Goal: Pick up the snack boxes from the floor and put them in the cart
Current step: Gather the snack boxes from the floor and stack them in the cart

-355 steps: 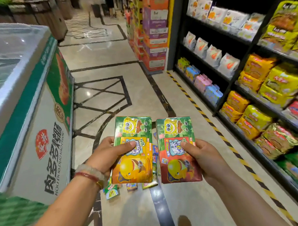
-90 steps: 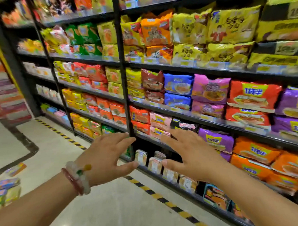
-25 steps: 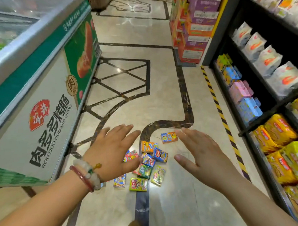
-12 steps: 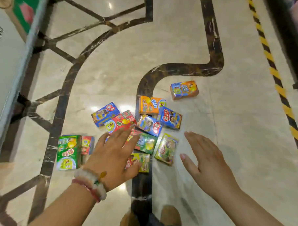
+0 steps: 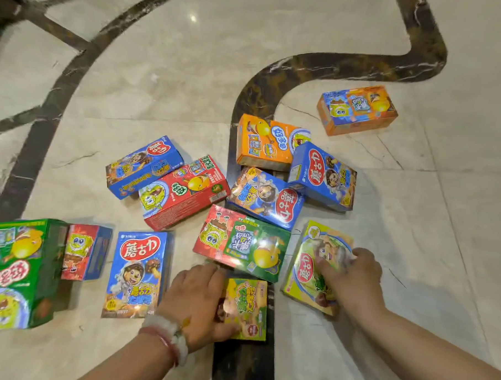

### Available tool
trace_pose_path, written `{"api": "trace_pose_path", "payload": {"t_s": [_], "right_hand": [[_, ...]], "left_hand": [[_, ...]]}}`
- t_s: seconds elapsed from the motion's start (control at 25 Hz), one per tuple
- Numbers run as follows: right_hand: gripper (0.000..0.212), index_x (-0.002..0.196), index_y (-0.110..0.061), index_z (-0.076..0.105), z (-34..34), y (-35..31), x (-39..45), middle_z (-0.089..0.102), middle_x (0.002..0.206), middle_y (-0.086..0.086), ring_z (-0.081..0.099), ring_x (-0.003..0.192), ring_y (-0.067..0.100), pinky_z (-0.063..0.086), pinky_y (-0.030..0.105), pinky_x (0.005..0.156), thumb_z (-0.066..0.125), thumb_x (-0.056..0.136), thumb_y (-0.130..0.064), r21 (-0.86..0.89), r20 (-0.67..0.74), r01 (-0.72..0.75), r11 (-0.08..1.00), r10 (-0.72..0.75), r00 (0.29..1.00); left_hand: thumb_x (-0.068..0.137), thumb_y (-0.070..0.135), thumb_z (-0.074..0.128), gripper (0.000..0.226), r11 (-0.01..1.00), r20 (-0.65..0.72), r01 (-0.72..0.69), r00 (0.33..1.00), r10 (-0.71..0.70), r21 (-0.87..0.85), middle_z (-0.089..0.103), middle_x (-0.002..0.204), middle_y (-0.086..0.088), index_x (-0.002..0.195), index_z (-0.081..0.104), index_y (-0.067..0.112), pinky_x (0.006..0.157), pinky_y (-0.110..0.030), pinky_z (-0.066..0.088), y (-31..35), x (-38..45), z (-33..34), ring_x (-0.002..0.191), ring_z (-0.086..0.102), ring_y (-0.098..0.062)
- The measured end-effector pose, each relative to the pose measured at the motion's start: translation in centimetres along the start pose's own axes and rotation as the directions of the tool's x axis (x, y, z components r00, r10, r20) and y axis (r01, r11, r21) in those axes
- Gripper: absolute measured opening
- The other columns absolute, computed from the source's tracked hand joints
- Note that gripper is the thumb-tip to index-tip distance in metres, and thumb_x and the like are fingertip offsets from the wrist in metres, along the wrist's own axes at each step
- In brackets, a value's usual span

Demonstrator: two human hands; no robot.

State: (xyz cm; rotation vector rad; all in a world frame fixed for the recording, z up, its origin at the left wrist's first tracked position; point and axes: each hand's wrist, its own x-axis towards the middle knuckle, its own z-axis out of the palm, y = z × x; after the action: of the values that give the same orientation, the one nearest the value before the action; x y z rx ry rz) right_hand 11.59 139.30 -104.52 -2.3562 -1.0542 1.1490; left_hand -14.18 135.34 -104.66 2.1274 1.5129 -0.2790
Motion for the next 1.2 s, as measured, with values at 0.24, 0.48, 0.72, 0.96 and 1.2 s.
{"api": "trace_pose_path", "payload": {"t_s": [0.24,0.48,0.72,0.96,1.2], "right_hand": [[0.052,0.105,0.003,0.047,0.5,0.2,1.0,0.057,0.098,0.013,0.051,0.061,0.011,0.033,0.014,0.032,0.08,0.075,-0.024,0.042,0.062,-0.181,0.982,0.179,0.982],[0.038,0.096,-0.013,0.066,1.2,-0.6,1.3,0.071,0.09,0.012,0.07,0.078,0.032,0.058,0.048,0.069,0.085,0.063,-0.018,0.328,0.146,-0.209,0.921,0.169,0.975],[0.019,0.091,-0.021,0.057,-5.1,-4.8,-4.8,0.068,0.093,0.007,0.066,0.068,0.019,0.05,0.026,0.045,0.062,0.088,-0.003,0.46,0.24,-0.285,0.841,0.192,0.952],[0.026,0.108,-0.015,0.058,-18.3,-16.3,-17.5,0.071,0.093,0.002,0.071,0.068,0.011,0.052,0.022,0.049,0.063,0.087,-0.003,0.507,0.352,-0.202,0.838,0.013,0.936],[0.016,0.101,-0.011,0.061,-33.1,-29.1,-30.3,0.074,0.078,-0.001,0.07,0.066,0.013,0.053,0.022,0.051,0.058,0.089,0.0,0.563,0.43,-0.149,0.813,-0.134,0.893]], "left_hand": [[0.066,0.071,0.063,0.1,0.982,0.164,0.116,0.976,-0.141,0.152,0.046,0.132,0.003,0.144,0.027,0.019,0.095,-0.037,0.032,1.5,1.0,-0.6,0.119,0.04,-0.022],[0.069,0.067,0.064,0.079,0.973,0.196,0.225,0.953,-0.231,0.052,0.041,0.122,0.002,0.129,0.037,0.024,0.093,-0.031,0.032,0.8,0.7,-0.9,0.116,0.039,-0.02],[0.081,0.045,0.067,0.047,0.682,0.155,0.435,0.888,-0.433,-0.588,0.058,0.102,-0.003,0.11,0.046,0.015,0.084,-0.037,0.048,1.9,-4.8,-9.5,0.098,0.06,-0.026],[0.079,0.03,0.074,0.017,0.009,0.255,0.319,0.774,-0.579,-0.948,0.073,0.098,-0.008,0.092,0.067,0.021,0.087,-0.045,0.053,7.5,-13.0,-25.8,0.087,0.068,-0.029],[0.077,0.036,0.073,0.027,-0.093,0.288,0.283,0.795,-0.533,-0.955,0.072,0.097,-0.016,0.093,0.069,0.015,0.086,-0.053,0.052,14.8,-23.1,-44.3,0.083,0.068,-0.031]]}}
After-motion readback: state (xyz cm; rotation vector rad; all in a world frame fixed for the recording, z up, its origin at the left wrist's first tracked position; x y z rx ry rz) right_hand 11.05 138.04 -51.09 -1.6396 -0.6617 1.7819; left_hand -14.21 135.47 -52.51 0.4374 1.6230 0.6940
